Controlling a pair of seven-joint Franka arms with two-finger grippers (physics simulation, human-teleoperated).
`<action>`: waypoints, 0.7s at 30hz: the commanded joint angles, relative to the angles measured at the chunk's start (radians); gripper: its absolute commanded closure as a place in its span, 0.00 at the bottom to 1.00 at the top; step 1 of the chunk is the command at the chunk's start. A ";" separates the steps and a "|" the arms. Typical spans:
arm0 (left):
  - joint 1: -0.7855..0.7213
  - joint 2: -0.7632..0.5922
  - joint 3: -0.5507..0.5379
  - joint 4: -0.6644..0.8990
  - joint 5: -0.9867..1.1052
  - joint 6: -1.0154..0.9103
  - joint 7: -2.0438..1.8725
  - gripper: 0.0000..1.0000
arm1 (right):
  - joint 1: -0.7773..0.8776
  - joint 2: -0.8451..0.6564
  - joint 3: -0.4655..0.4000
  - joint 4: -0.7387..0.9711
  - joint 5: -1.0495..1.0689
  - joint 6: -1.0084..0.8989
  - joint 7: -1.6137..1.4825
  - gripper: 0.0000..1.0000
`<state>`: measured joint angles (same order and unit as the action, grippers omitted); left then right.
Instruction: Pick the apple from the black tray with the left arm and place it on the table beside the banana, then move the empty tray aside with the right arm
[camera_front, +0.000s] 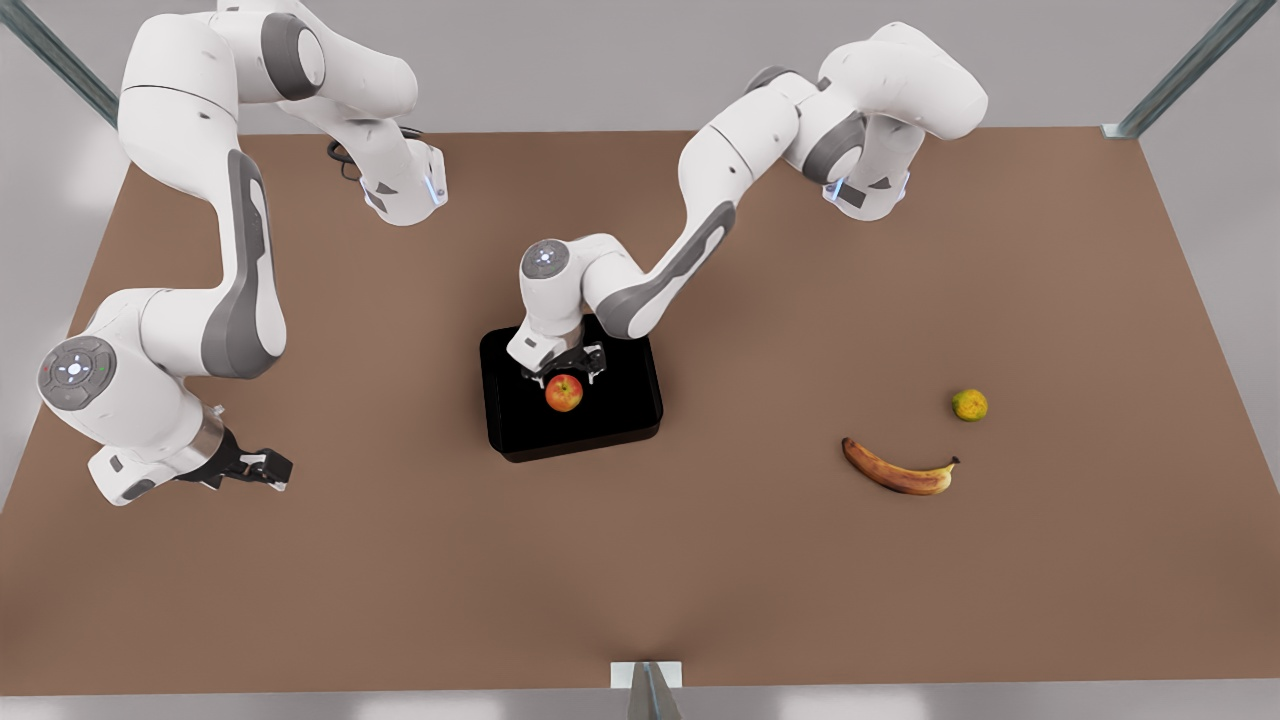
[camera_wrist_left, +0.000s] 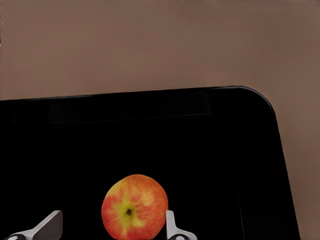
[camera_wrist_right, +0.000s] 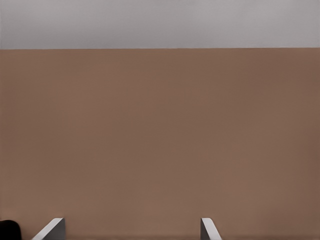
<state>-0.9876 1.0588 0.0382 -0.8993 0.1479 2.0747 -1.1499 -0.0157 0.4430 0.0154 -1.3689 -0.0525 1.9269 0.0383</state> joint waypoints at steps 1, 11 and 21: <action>0.000 0.001 0.000 0.000 0.015 0.028 -0.323 0.00 | -0.001 -0.001 0.000 0.001 0.000 0.000 0.006 0.00; -0.016 0.066 0.011 0.008 0.074 0.104 -0.326 0.00 | 0.000 -0.001 0.000 0.001 0.000 0.000 0.006 0.00; -0.031 0.105 0.023 0.010 0.091 0.150 -0.360 0.00 | 0.000 0.000 0.000 0.001 0.000 0.000 0.006 0.00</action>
<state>-1.0173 1.1617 0.0619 -0.8903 0.2315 2.1950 -1.3813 -0.0154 0.4446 0.0154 -1.3689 -0.0531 1.9270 0.0439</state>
